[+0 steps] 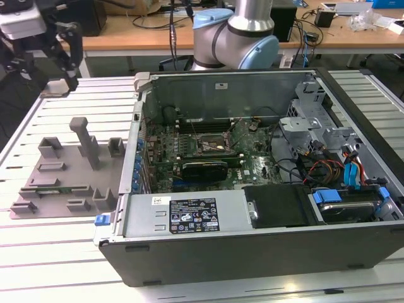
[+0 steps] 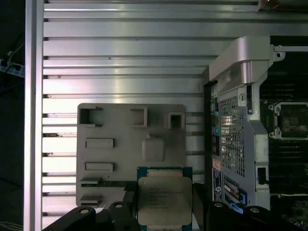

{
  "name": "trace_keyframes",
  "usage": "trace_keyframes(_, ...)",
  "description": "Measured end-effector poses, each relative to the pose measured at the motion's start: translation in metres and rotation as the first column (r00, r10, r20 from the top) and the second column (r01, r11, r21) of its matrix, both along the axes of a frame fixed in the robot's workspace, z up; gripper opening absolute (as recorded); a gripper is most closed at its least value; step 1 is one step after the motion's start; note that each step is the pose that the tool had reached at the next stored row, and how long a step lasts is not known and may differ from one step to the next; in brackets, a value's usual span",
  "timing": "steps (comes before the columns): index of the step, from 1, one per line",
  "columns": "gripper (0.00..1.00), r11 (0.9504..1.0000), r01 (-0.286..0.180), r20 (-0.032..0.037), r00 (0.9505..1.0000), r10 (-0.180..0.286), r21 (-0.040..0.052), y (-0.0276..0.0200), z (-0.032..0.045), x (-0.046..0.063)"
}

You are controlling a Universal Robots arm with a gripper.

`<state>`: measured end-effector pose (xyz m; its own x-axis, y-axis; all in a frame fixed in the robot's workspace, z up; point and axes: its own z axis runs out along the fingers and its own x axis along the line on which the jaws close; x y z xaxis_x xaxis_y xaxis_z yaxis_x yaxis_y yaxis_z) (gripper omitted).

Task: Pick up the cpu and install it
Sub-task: 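Pick up the cpu and move it towards the insertion slot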

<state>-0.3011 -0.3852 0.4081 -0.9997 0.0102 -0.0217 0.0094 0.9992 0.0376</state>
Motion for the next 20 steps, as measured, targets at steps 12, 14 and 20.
trace_keyframes(12,0.55,1.0,0.0,-0.0011,1.0,0.0,0.0,0.0,0.0,0.063)
trace_keyframes(14,0.55,1.0,0.0,-0.0013,1.0,0.0,0.0001,0.0,0.0,0.072)
trace_keyframes(20,0.55,1.0,0.0,-0.0027,1.0,0.0,-0.0001,-0.0001,0.0001,0.115)
